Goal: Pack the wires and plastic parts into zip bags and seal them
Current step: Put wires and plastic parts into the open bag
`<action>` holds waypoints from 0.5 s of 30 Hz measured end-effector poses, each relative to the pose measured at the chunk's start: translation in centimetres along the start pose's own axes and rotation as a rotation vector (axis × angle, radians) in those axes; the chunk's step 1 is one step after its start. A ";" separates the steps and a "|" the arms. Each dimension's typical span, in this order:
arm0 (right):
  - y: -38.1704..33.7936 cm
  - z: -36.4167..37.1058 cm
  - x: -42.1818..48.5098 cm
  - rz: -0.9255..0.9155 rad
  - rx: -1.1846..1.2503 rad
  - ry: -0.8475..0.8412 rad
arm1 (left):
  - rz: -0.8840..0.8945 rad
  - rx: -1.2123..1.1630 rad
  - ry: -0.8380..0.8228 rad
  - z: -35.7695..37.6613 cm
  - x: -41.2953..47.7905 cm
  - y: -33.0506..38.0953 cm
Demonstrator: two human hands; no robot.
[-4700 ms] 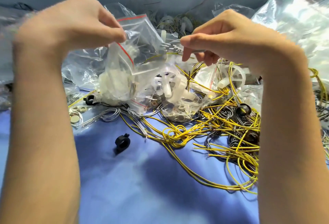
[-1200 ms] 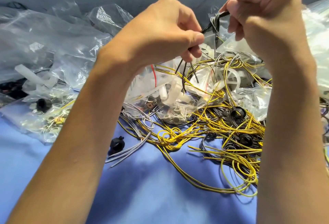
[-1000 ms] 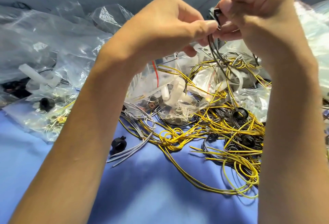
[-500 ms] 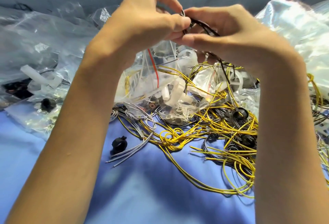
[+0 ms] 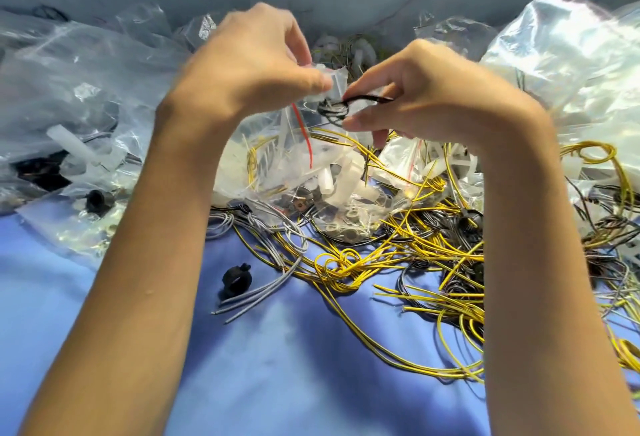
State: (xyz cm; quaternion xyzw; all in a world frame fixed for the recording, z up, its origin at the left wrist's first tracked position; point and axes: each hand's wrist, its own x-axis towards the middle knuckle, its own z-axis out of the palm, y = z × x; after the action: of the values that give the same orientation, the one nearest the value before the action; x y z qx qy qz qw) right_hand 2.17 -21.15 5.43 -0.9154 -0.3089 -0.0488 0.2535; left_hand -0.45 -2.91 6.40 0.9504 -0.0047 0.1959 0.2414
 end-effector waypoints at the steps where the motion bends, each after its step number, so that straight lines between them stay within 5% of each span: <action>1: -0.2 0.2 0.0 0.005 -0.020 -0.022 | -0.010 0.025 -0.054 0.1 0.0 -0.1; 6: -1.5 1.3 0.7 -0.014 -0.177 -0.122 | -0.002 0.026 -0.031 0.6 0.1 0.4; 10: -2.5 1.9 0.7 -0.039 -0.069 -0.278 | 0.006 -0.033 -0.009 0.5 0.1 0.8; 15: -3.0 3.2 1.0 -0.009 -0.031 -0.160 | 0.047 -0.083 0.010 0.2 0.0 0.8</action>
State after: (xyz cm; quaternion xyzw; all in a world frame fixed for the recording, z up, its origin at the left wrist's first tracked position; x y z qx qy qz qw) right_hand 0.97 -16.95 4.21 -0.9188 -0.3314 0.0186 0.2136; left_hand -0.46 -3.68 6.55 0.9383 -0.0339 0.2058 0.2759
